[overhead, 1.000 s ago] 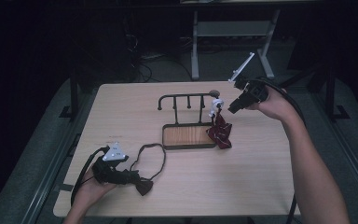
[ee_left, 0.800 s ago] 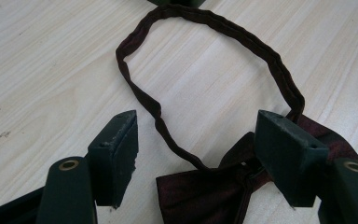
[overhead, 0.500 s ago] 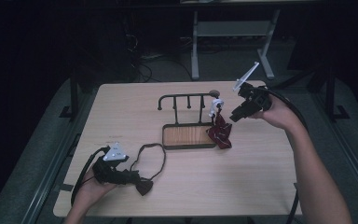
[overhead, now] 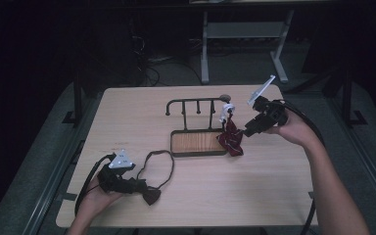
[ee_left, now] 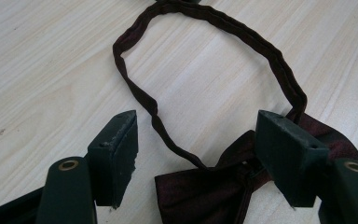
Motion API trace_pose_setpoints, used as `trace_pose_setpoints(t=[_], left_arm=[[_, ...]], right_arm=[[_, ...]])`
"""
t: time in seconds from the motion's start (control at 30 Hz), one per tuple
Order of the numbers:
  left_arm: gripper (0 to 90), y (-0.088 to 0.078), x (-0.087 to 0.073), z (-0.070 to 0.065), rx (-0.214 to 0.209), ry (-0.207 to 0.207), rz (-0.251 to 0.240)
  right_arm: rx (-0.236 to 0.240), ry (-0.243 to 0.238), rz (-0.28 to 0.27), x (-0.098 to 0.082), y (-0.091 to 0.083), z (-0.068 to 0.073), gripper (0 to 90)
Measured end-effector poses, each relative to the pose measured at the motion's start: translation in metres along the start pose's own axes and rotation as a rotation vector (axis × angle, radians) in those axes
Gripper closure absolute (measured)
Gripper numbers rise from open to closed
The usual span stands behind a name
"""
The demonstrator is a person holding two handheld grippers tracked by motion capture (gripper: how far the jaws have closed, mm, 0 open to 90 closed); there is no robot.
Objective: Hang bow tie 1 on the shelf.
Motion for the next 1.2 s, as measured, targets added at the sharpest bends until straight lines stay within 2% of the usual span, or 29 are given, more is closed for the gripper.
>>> trace_pose_setpoints(t=[0.13,0.4,0.8,1.2], left_arm=[[31.2,0.000,0.000,0.000,-0.001,-0.003,0.000],[31.2,0.001,0.000,0.000,-0.001,0.000,0.005],[29.9,0.002,0.000,0.000,-0.003,-0.004,0.011],[28.2,0.002,0.002,0.000,-0.005,-0.013,0.004]], right_arm=[[0.006,-0.001,0.009,-0.004,0.004,0.002,59.7],[0.009,-0.013,-0.009,-0.014,0.009,0.007,56.6],[0.051,0.019,-0.026,-0.038,0.025,0.009,52.2],[0.055,0.020,-0.050,-0.054,0.037,0.012,48.6]])
Point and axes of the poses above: each handheld gripper's, and its own axes: y roughly forward along the jaws, x roughly out of its top, z roughly to its left, the point moved 6 cm from there along y, roughly forward along the jaws, and after that the axes turned 9 degrees about x, right-handed, at the moved point
